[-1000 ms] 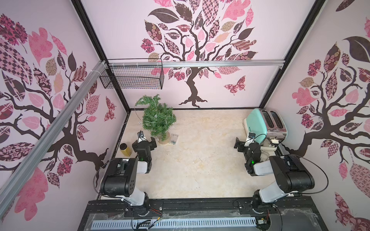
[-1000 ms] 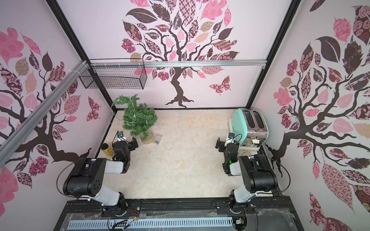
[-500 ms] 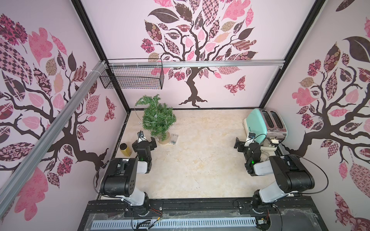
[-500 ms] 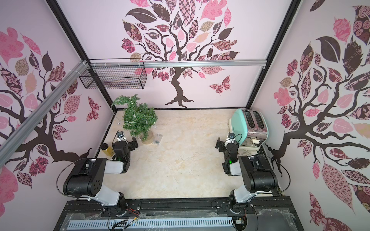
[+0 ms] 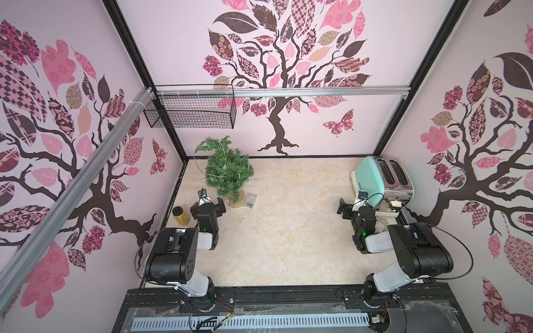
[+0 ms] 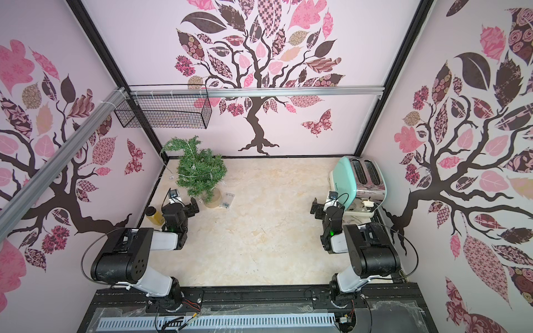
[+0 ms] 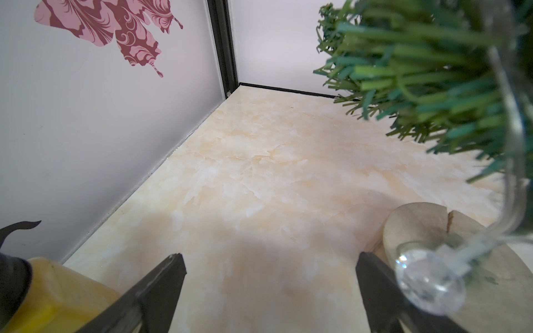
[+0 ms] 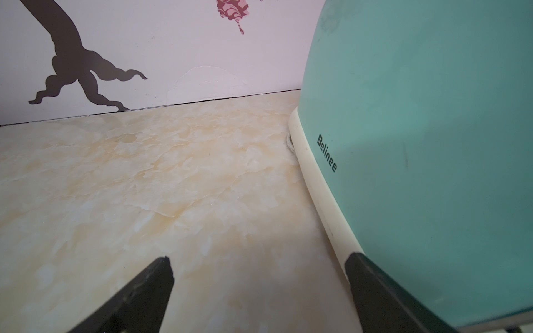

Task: Remove string lights from the small christmas tree
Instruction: Move the christmas tree to the center of the board.

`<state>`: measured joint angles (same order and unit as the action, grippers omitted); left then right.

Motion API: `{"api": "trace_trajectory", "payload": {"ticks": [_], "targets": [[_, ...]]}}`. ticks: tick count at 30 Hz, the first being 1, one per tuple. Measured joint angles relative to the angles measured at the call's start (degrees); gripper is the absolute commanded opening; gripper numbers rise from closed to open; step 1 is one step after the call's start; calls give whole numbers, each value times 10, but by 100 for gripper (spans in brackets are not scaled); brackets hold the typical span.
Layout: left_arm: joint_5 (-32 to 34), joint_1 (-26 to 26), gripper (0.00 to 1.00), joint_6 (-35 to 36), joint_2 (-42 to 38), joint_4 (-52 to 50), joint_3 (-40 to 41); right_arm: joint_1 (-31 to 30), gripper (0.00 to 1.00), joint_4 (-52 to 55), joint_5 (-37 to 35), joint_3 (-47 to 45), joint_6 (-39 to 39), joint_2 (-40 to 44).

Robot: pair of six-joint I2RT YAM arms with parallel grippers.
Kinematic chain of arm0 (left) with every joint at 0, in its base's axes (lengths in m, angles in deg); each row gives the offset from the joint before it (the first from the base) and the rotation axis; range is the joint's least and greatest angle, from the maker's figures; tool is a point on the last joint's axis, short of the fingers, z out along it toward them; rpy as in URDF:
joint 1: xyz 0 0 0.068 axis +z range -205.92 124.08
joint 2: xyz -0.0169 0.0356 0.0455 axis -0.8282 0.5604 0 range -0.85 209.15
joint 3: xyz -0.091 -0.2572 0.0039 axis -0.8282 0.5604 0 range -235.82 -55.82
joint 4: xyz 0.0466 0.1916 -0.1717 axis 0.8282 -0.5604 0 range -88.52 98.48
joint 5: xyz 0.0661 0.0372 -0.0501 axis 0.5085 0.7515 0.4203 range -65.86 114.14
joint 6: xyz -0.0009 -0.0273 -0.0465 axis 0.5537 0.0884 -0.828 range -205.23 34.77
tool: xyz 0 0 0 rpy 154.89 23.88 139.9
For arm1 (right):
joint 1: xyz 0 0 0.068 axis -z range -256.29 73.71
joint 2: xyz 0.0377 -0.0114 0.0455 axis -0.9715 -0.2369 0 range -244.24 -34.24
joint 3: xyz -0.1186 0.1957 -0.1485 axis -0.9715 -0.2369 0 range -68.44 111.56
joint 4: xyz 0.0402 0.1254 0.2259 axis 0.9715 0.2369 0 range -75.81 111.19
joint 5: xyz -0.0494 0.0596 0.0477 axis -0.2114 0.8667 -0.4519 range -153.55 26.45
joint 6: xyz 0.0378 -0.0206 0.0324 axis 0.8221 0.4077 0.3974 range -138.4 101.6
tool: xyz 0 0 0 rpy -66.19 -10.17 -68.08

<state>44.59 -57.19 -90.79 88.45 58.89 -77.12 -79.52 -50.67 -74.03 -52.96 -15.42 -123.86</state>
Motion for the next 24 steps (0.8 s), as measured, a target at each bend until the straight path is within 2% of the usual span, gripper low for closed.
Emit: {"api": "trace_trajectory", "payload": {"ticks": [17, 24], "targets": [[3, -6, 98, 9, -5, 9, 8, -3, 99, 9, 1, 2, -3, 5], [17, -38, 98, 31, -21, 61, 51, -54, 100, 176, -31, 116, -22, 73]]}}
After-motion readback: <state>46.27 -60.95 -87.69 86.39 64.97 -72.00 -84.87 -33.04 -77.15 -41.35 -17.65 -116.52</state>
